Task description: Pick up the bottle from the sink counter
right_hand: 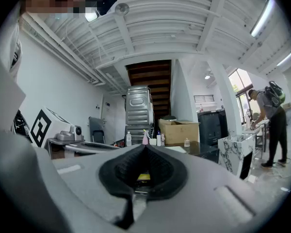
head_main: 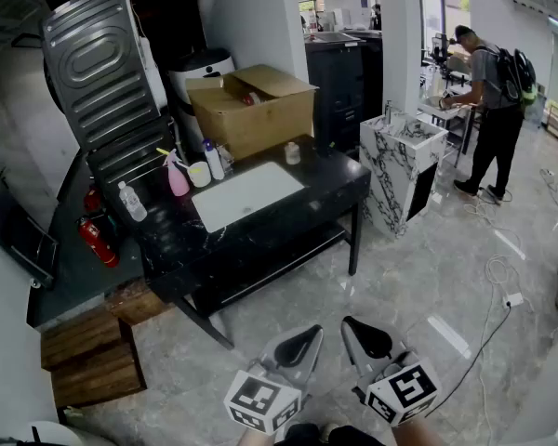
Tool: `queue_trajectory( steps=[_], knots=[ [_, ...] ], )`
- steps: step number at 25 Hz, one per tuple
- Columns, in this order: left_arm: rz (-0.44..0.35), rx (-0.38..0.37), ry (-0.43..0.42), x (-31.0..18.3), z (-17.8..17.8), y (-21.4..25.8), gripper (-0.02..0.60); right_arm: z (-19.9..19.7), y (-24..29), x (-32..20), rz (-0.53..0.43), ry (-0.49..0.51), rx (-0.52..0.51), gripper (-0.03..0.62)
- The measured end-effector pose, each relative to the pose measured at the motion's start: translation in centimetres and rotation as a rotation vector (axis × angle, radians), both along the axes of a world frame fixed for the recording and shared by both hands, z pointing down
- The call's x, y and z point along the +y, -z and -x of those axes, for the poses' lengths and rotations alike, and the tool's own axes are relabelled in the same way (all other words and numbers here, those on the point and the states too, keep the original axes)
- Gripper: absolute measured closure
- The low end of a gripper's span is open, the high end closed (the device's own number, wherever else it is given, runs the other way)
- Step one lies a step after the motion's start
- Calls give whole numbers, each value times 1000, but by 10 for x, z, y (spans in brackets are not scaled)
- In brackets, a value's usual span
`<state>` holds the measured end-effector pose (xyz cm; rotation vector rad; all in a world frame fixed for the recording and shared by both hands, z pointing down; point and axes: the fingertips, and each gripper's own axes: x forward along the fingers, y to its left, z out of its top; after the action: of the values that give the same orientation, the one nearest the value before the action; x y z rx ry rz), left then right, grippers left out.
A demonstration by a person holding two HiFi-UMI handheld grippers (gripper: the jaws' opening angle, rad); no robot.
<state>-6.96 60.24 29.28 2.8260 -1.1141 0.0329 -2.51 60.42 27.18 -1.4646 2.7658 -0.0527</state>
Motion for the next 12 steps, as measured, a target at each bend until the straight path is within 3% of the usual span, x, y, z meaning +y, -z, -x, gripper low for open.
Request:
queue_trajectory(
  steps=[12],
  knots=[
    [13, 23, 6, 7, -22, -9, 575, -21, -10, 7, 10, 3, 4, 592]
  ],
)
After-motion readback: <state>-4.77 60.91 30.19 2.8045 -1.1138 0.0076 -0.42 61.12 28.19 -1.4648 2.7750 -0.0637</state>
